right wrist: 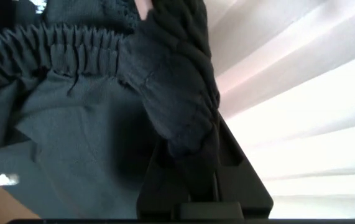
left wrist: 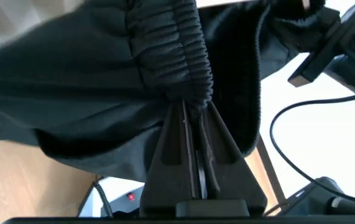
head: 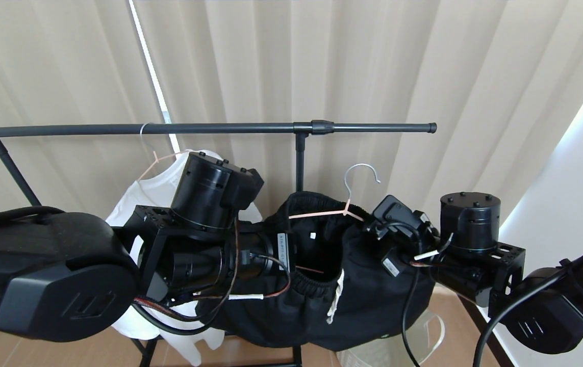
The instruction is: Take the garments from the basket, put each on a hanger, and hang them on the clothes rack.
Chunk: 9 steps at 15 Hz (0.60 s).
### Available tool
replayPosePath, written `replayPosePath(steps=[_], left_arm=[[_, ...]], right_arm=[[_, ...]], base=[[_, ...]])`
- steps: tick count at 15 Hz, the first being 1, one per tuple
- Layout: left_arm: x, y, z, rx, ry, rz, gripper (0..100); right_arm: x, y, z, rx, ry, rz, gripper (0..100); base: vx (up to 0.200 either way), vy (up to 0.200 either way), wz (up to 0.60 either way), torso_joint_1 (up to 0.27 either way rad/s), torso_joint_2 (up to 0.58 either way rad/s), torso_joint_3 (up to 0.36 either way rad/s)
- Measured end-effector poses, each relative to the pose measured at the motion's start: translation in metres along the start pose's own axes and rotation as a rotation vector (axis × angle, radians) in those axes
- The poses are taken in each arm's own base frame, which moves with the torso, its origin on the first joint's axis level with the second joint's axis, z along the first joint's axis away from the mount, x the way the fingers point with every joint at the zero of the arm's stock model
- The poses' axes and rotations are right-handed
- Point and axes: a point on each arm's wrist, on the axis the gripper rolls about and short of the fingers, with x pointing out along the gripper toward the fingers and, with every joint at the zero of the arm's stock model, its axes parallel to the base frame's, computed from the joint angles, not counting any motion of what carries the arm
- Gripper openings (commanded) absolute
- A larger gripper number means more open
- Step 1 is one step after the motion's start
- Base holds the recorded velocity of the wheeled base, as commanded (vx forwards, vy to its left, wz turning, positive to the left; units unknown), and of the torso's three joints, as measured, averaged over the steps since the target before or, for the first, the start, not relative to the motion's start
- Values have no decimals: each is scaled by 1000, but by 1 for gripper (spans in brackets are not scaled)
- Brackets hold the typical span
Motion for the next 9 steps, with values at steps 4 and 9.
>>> replayPosePath(steps=[4,9], left_arm=[[0,-3,-2,9,1,-4,0],[-1,2,9,20,-89,40,0]], right_arm=[[0,0,4,6,-48,-15,0],[-9,-2,8,15,-148,-16,0]], base=[[0,0,0,0,0,0],[0,0,0,0,0,0]])
